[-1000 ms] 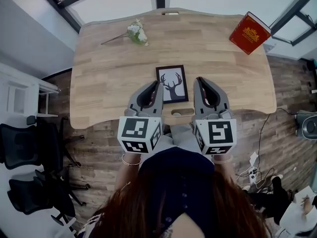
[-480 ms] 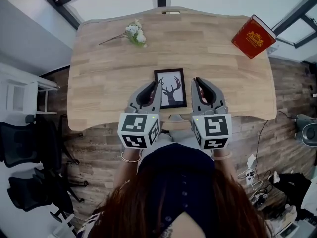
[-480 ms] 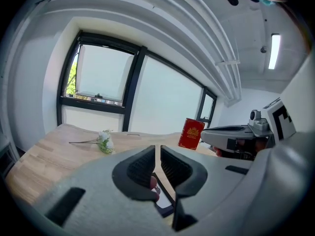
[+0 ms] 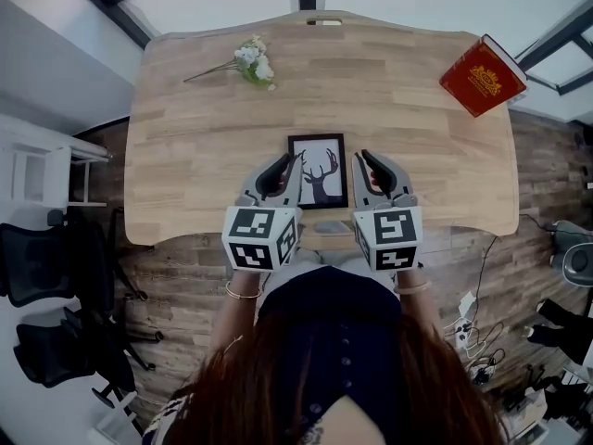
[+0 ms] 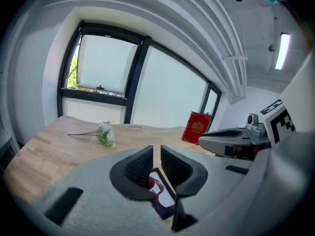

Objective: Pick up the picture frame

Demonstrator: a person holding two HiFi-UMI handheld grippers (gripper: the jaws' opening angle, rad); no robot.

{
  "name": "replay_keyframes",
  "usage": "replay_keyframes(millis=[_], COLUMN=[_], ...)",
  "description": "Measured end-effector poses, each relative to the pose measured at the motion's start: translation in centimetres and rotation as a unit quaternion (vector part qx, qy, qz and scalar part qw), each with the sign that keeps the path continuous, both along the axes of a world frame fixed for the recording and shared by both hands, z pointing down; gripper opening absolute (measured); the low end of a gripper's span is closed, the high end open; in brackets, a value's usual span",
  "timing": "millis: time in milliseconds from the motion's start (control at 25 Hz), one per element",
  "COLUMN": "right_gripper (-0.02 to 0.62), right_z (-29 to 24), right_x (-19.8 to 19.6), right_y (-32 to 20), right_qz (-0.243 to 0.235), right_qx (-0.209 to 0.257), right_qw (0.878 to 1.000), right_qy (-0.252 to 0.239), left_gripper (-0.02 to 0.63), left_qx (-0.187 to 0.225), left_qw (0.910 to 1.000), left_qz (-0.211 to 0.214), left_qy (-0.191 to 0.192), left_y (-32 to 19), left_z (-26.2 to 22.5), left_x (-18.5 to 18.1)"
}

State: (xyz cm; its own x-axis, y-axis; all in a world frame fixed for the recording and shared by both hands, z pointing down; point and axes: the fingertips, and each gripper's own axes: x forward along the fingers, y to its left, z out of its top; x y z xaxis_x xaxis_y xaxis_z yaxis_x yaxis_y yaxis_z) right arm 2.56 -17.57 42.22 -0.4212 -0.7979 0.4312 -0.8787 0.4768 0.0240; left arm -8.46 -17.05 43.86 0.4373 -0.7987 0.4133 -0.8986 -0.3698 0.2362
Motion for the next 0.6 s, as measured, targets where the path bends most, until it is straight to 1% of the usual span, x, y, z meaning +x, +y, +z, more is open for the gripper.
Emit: replay_keyframes(millis=[240,320,440,600], right_gripper=[0.029,0.034,0.066,0.075], right_z=[2.9,3.8,5.2,6.8], right_x=[-0.2,-0.5,-0.7,-0.8], right_y=[-1.1,-1.4,-1.7,-2.3], right_qz=[-0.012,-0.018,-0.024,-0.024], right_qx=[-0.037,-0.049,-0.068,-0.087], right_qw=[0.999,0.998,0.997,0.996], right_qy=[0.015,0.017,0.023,0.027], left_gripper=[0.037,0.050,0.087,0.098], left_qx=[-0.032,-0.040,-0.053,-0.073], left_qw=[0.9994,0.9991,0.9985,0.9972], left_qz=[0.010,0.010,0.006,0.003], left_qy=[-0.009,-0.009,-0.008,-0.013], left_y=[-0.8,-1.1,-1.5,-2.0], left_z=[2.1,2.7,3.6,5.2], left_x=[0.0,0.0,-0.3,-0.8])
